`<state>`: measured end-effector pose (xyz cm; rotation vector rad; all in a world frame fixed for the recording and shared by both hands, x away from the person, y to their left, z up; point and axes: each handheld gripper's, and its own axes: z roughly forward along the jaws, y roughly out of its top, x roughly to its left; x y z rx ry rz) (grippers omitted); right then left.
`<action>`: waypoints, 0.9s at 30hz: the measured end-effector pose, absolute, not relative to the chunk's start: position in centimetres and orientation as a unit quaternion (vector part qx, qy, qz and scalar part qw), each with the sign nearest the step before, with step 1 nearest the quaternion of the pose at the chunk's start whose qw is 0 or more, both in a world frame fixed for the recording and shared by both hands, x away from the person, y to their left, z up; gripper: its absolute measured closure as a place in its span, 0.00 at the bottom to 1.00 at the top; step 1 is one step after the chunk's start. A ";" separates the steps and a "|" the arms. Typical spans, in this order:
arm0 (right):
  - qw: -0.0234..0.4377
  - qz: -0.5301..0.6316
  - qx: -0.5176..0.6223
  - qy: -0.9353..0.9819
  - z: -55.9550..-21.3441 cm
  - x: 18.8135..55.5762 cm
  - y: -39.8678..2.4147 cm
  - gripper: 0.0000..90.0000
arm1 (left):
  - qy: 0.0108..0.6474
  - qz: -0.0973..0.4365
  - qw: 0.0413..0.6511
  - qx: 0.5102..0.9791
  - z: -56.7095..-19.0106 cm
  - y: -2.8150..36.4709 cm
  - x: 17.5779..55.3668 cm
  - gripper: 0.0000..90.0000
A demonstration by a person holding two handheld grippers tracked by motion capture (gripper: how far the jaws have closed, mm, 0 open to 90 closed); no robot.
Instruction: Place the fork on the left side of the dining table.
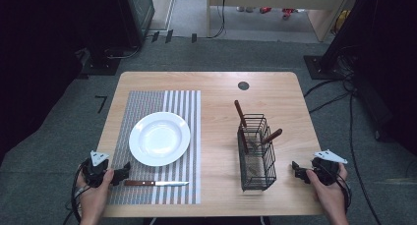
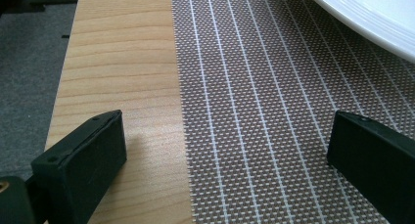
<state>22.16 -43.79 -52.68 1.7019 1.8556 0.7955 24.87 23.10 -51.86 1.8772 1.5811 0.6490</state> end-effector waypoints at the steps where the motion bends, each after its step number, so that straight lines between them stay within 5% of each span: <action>1: 0.248 0.292 0.624 0.681 -52.7 22.2 -43.8 0.00 | 0.595 0.244 0.297 0.706 -51.9 23.1 24.9 0.01; 20: 0.246 0.294 0.619 0.685 -52.7 22.2 -43.8 0.00 | 0.576 0.270 0.374 0.674 -47.3 21.3 23.7 0.01; 27: 0.246 0.294 0.619 0.686 -52.7 22.2 -43.8 0.00 | 0.552 0.241 0.415 0.682 -45.3 18.6 24.4 0.02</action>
